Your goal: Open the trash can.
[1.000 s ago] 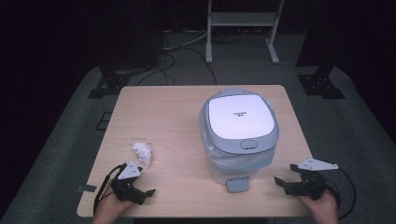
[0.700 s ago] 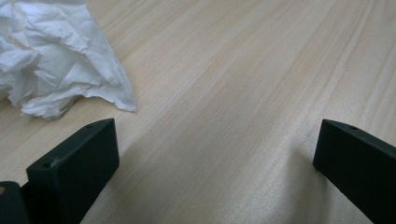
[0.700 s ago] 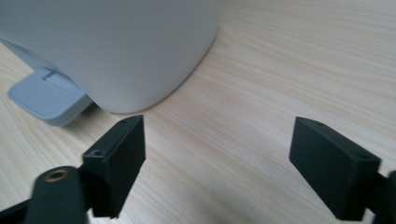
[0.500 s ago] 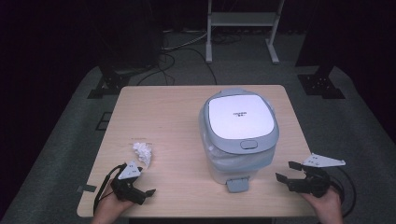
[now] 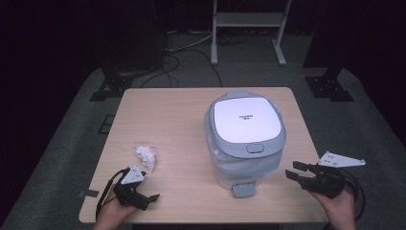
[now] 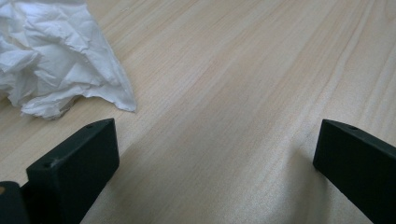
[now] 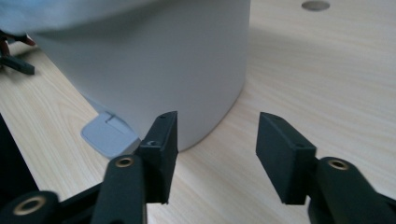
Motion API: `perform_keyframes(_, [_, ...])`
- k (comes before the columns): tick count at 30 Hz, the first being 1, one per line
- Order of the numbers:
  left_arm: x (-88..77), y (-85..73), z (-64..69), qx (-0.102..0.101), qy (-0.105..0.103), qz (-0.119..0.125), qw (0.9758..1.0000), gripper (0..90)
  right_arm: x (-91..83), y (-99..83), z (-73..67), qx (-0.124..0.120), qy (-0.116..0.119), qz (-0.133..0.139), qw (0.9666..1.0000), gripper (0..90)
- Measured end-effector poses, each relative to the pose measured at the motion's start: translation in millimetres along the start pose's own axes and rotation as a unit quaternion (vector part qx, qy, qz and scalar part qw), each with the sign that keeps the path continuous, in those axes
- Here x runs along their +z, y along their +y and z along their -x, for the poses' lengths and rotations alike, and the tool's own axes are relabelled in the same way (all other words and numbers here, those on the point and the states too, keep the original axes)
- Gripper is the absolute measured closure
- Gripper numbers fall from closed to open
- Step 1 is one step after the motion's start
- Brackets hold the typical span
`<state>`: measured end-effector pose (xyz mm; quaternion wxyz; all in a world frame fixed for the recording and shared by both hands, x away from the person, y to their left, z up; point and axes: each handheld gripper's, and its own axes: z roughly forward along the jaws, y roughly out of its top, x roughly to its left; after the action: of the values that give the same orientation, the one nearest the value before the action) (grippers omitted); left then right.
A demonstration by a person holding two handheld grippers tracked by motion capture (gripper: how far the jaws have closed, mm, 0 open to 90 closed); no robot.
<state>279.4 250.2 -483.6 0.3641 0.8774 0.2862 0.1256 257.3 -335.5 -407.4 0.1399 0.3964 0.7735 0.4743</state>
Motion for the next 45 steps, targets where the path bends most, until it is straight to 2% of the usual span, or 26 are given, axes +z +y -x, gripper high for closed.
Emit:
perform_keyframes(6, [0.0, 0.0, 0.0, 0.000, 0.000, 0.000, 1.0000, 0.0, -6.5, 9.3, 0.6, -0.001, 0.017, 0.012, 0.9998, 61.0])
perform_keyframes(7, [-0.1, 0.0, 0.0, 0.000, 0.000, -0.001, 1.0000, 0.0, -8.8, 12.3, 0.9, 0.000, 0.021, 0.013, 0.9997, 65.8])
perform_keyframes(9, [-0.1, 0.0, 0.0, 0.000, 0.000, -0.001, 1.0000, 0.0, -9.9, 13.8, 0.7, -0.001, 0.023, 0.013, 0.9996, 67.3])
perform_keyframes(10, [-0.1, 0.0, 0.0, 0.000, 0.000, -0.001, 1.0000, 0.0, -12.4, 16.6, 0.2, -0.004, 0.030, 0.014, 0.9994, 74.1])
perform_keyframes(11, [-0.1, 0.0, 0.0, 0.000, 0.000, -0.001, 1.0000, 0.0, -12.4, 16.6, 0.2, -0.004, 0.030, 0.014, 0.9994, 74.1])
perform_keyframes(13, [-0.1, 0.0, 0.0, 0.000, 0.000, -0.001, 1.0000, 0.0, -16.9, 20.8, -0.4, -0.005, 0.038, 0.019, 0.9991, 80.7])
perform_keyframes(15, [-0.1, 0.0, 0.0, 0.000, 0.000, -0.001, 1.0000, 0.0, -18.1, 22.0, -0.5, -0.006, 0.039, 0.018, 0.9991, 81.1])
perform_keyframes(16, [-0.1, 0.0, 0.0, 0.000, 0.000, -0.001, 1.0000, 0.0, -21.2, 25.7, -1.4, -0.009, 0.047, 0.020, 0.9987, 86.1])
perform_keyframes(19, [-0.1, 0.0, 0.0, 0.000, 0.000, -0.001, 1.0000, 0.0, -25.5, 31.8, -4.2, -0.016, 0.058, 0.024, 0.9979, 89.8])
perform_keyframes(29, [-0.1, -0.1, 0.0, 0.000, 0.000, -0.001, 1.0000, 0.0, -39.4, 56.6, -13.7, -0.035, 0.071, 0.044, 0.9959, 89.9])
perform_keyframes(38, [-0.1, 0.0, 0.0, 0.000, 0.000, -0.001, 1.0000, 0.0, -49.6, 69.9, -16.8, -0.044, 0.080, 0.060, 0.9941, 89.9])
perform_keyframes(45, [-0.1, -0.1, 0.0, 0.000, 0.000, -0.001, 1.0000, 0.0, -59.4, 82.7, -19.7, -0.057, 0.087, 0.082, 0.9912, 90.0])
